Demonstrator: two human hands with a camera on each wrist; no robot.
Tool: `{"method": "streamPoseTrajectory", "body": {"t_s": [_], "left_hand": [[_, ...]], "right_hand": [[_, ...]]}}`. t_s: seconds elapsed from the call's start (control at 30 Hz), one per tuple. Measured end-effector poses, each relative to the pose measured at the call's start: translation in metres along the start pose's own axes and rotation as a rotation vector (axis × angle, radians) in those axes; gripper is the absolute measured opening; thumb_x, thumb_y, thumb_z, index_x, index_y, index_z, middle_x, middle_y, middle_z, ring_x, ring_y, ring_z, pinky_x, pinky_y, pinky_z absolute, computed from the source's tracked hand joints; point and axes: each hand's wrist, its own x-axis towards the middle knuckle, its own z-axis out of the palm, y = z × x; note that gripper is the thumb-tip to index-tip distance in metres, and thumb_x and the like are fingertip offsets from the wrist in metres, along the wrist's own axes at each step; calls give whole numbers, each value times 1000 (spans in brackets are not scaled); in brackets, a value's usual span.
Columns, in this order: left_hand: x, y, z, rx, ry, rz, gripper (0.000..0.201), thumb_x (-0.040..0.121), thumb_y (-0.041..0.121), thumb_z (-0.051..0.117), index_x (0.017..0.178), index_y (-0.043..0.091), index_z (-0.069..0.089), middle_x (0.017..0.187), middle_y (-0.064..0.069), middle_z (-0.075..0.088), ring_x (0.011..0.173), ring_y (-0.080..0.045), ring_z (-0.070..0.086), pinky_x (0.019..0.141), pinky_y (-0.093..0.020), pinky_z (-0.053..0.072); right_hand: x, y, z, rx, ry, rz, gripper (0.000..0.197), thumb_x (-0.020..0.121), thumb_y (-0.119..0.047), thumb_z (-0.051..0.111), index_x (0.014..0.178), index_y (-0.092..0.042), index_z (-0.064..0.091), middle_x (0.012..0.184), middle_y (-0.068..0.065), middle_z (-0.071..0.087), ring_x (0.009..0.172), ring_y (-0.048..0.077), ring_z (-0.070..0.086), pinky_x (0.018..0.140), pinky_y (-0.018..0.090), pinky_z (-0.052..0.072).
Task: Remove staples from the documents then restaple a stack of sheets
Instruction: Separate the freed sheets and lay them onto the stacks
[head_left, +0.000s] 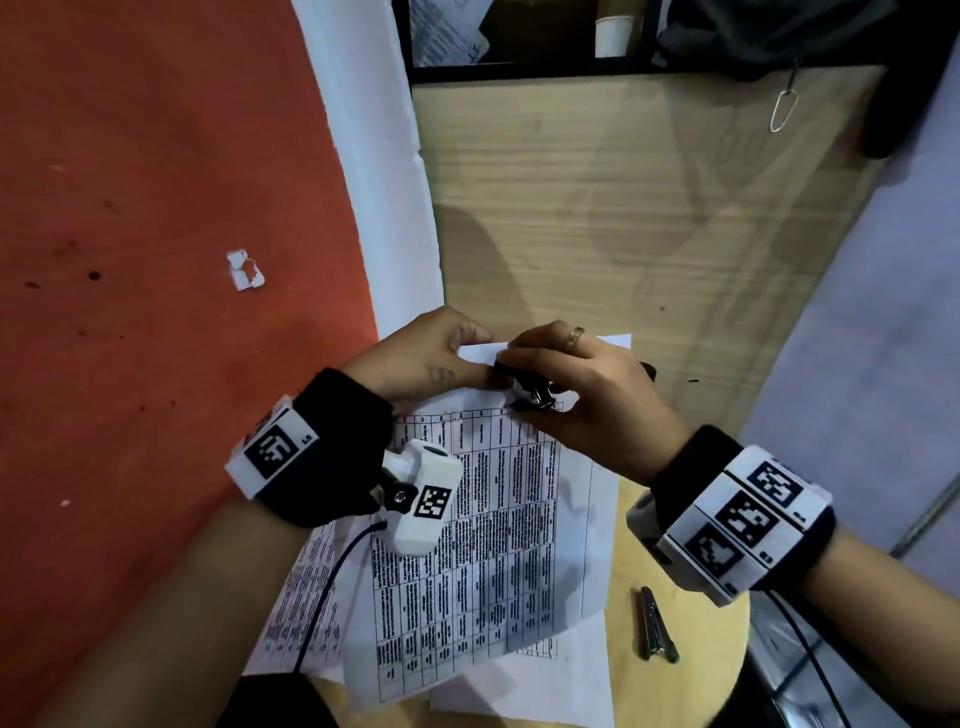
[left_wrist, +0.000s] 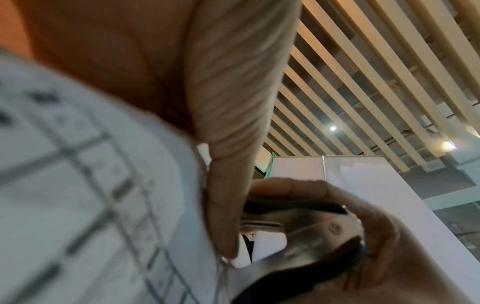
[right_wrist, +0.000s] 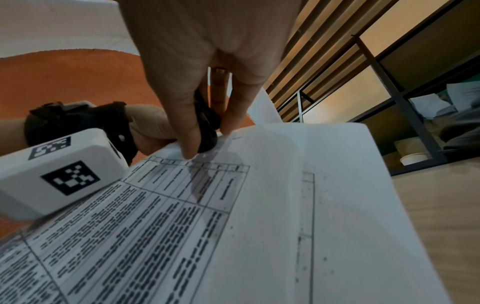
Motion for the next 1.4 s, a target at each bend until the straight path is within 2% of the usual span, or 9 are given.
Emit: {"method": "streamPoseTrajectory", "body": {"t_s": [0.17, 0.3, 0.43, 0.77, 0.9, 1.03, 1.2, 1.27, 1.4], "left_hand": [[1, 2, 0, 10, -30, -16, 36, 66, 36, 76, 84, 6, 72, 92, -22, 70, 79, -14, 58, 77, -38, 49], [2, 7, -2, 41, -69, -24, 13, 72, 15, 79, 70, 21, 68, 72, 1, 63, 69, -6, 52, 65, -22, 38], [4, 10, -4, 67, -80, -35, 10, 76, 6, 75, 73, 12, 67, 73, -3, 61, 70, -9, 51, 64, -23, 37], [2, 9, -4, -8, -94, -57, 14, 77, 2, 73, 87, -6, 68, 80, -9, 63, 73, -9, 53, 68, -21, 41], [-1, 9, -2, -122, -78, -48, 8, 79, 4, 70, 87, 4, 69, 84, -4, 68, 77, -6, 59, 73, -16, 45], [-4, 5, 1, -174, -3, -35, 6, 80, 6, 69, 86, 7, 71, 78, 6, 71, 73, -2, 63, 73, -16, 47], [-10, 9, 4, -299, 8, -24, 18, 82, -2, 63, 84, 15, 68, 69, 13, 72, 65, 4, 65, 63, -8, 47], [-11, 10, 6, -342, 18, -49, 20, 83, -3, 61, 81, 16, 67, 64, 12, 70, 59, 4, 64, 57, -7, 46], [-12, 6, 11, -446, 113, -147, 18, 82, -3, 63, 76, 14, 68, 62, 3, 70, 52, -6, 64, 51, -14, 49]], "right_hand": [[1, 3, -1, -36, -18, -15, 35, 69, -11, 73, 103, -7, 69, 99, 5, 67, 80, 13, 57, 59, 30, 52], [4, 2, -3, -44, -43, -12, 29, 70, -12, 70, 99, -8, 70, 95, 4, 67, 77, 17, 59, 54, 34, 53], [8, 3, -5, -97, -91, -40, 25, 72, -13, 68, 97, -8, 70, 92, 7, 67, 76, 29, 65, 52, 40, 53], [7, -1, -5, -107, -17, -12, 20, 71, -15, 71, 91, -10, 71, 82, 4, 67, 69, 27, 65, 51, 36, 52], [5, 1, -7, 50, 21, 106, 26, 71, -21, 75, 94, -11, 71, 87, -1, 68, 74, 18, 65, 59, 36, 53], [2, 2, -8, 261, 60, 217, 40, 62, -14, 85, 99, -8, 71, 88, -11, 62, 82, 2, 60, 66, 10, 49], [-1, -2, -16, 497, 109, 386, 40, 60, -29, 82, 97, -27, 65, 95, -1, 65, 90, 12, 62, 71, 26, 55], [-3, -5, -18, 698, 176, 509, 34, 58, -23, 74, 87, -34, 61, 89, -4, 66, 87, 17, 63, 68, 30, 54], [-5, -12, -11, 1108, 310, 801, 14, 60, -6, 46, 71, -14, 49, 59, -3, 55, 54, 7, 53, 41, 16, 33]]}}
